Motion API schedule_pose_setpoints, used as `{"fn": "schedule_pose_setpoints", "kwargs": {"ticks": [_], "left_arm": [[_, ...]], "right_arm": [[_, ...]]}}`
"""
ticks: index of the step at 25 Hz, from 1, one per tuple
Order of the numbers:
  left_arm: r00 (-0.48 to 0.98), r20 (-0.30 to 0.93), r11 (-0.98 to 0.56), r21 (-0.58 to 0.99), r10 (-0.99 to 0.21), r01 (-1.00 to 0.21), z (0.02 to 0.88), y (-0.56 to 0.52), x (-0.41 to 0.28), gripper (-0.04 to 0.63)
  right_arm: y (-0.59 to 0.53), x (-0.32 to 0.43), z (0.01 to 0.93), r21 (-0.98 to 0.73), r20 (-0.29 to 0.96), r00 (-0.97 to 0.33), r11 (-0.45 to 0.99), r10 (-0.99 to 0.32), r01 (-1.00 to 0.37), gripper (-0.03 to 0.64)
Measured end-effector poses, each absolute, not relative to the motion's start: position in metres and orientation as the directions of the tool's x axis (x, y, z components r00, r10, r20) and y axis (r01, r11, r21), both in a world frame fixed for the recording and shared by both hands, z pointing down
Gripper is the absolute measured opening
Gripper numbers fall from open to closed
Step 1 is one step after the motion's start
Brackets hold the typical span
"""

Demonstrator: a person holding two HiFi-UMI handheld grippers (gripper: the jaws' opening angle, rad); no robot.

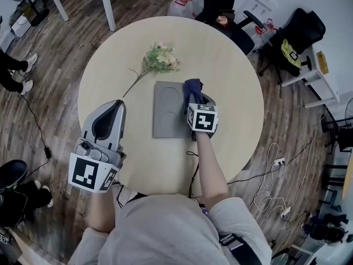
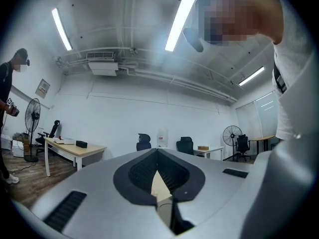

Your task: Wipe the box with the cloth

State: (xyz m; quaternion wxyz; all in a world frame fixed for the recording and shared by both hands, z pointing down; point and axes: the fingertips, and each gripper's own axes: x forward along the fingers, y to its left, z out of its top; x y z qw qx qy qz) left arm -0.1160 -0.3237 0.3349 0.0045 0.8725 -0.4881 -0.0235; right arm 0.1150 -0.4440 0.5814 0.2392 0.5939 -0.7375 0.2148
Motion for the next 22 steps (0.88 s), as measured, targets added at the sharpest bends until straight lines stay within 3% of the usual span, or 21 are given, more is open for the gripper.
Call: {"fn": "schedule_pose_setpoints", "kwargs": {"ticks": [10, 16, 22], "left_arm": [[0.519, -0.043, -0.521, 0.032, -0.853, -0.853, 0.335, -0.309, -0.118, 0.009], [0.491, -0.041, -0.492, 0.028, -0.87, -0.87, 0.335, -0.301, -0.136, 0.009], [0.479, -0.048, -0.481, 0.037, -0.877, -0.876, 0.333, -0.298, -0.143, 0.008]], "right_arm": [[-0.408, 0.002, 0.58, -0.154, 0.588, -0.388, 0.373, -0.709, -0.915, 0.08], [-0.398, -0.028, 0.621, -0.04, 0.678, -0.349, 0.442, -0.647, -0.896, 0.08], [-0.401, -0.01, 0.623, -0.059, 0.684, -0.332, 0.404, -0.65, -0.913, 0.08]]}}
